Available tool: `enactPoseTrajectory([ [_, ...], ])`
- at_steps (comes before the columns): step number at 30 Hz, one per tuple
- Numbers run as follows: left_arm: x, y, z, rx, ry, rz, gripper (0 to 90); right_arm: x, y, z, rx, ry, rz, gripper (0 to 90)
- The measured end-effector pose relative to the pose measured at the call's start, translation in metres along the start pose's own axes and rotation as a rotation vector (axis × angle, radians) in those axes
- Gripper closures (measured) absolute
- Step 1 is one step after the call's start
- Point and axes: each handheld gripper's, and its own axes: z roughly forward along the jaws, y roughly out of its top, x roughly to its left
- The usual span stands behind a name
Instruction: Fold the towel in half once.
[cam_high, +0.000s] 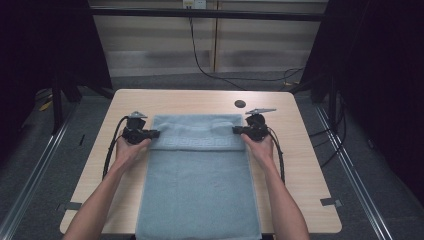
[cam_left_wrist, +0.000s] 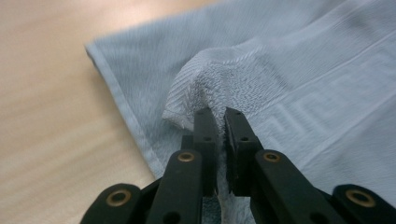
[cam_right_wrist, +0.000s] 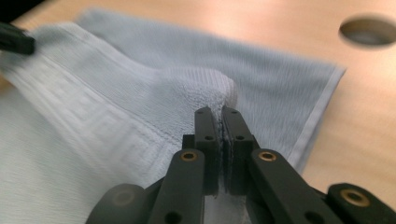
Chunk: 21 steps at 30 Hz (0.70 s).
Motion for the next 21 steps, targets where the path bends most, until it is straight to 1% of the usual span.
enactPoseTrajectory([
  [1,-0.001,0.003,-0.005,-0.014,0.006,0.002,84.7,0.001,0.005,-0.008,-0.025,0.011,0.001,87.0],
  [2,-0.002,0.008,-0.014,-0.039,0.004,0.006,84.7,0.002,0.010,-0.013,-0.044,0.013,-0.002,87.0],
  [3,-0.003,0.010,-0.019,-0.049,0.000,0.006,84.6,0.004,0.017,-0.022,-0.073,0.021,-0.006,87.0],
  [4,-0.005,0.014,-0.026,-0.072,0.007,0.008,84.6,0.005,0.021,-0.027,-0.090,0.029,-0.010,87.0],
  [5,-0.008,0.018,-0.035,-0.098,-0.006,0.007,84.6,0.008,0.027,-0.033,-0.112,0.034,-0.015,87.0],
  [6,-0.010,0.021,-0.040,-0.114,-0.010,0.007,84.6,0.011,0.033,-0.041,-0.139,0.037,-0.025,87.0],
  [7,-0.014,0.025,-0.049,-0.135,-0.009,0.023,84.6,0.013,0.037,-0.045,-0.156,0.039,-0.023,87.0],
  [8,-0.017,0.029,-0.056,-0.153,-0.017,0.020,84.6,0.018,0.041,-0.052,-0.177,0.041,-0.026,87.0],
  [9,-0.019,0.032,-0.061,-0.157,-0.019,0.032,84.6,0.021,0.044,-0.057,-0.196,0.045,-0.037,87.0],
  [10,-0.023,0.036,-0.071,-0.174,-0.015,0.049,84.6,0.023,0.046,-0.061,-0.214,0.054,-0.037,87.0],
  [11,-0.026,0.039,-0.078,-0.188,-0.024,0.051,84.6,0.027,0.050,-0.067,-0.230,0.065,-0.043,87.0],
  [13,-0.031,0.043,-0.092,-0.204,-0.027,0.075,84.6,0.033,0.054,-0.077,-0.236,0.064,-0.066,87.0],
  [15,-0.037,0.045,-0.105,-0.227,-0.038,0.086,84.6,0.040,0.059,-0.088,-0.251,0.079,-0.087,87.0],
  [16,-0.039,0.046,-0.111,-0.239,-0.038,0.096,84.6,0.045,0.060,-0.095,-0.259,0.081,-0.105,87.0],
  [17,-0.043,0.046,-0.119,-0.266,-0.053,0.100,84.6,0.048,0.061,-0.100,-0.267,0.085,-0.117,87.0],
  [19,-0.051,0.046,-0.132,-0.297,-0.073,0.105,84.6,0.056,0.064,-0.116,-0.292,0.111,-0.140,87.0],
  [20,-0.057,0.045,-0.138,-0.310,-0.080,0.117,84.6,0.059,0.064,-0.123,-0.297,0.115,-0.151,87.0],
  [21,-0.063,0.043,-0.145,-0.335,-0.065,0.145,84.6,0.063,0.064,-0.130,-0.301,0.120,-0.164,87.0],
])
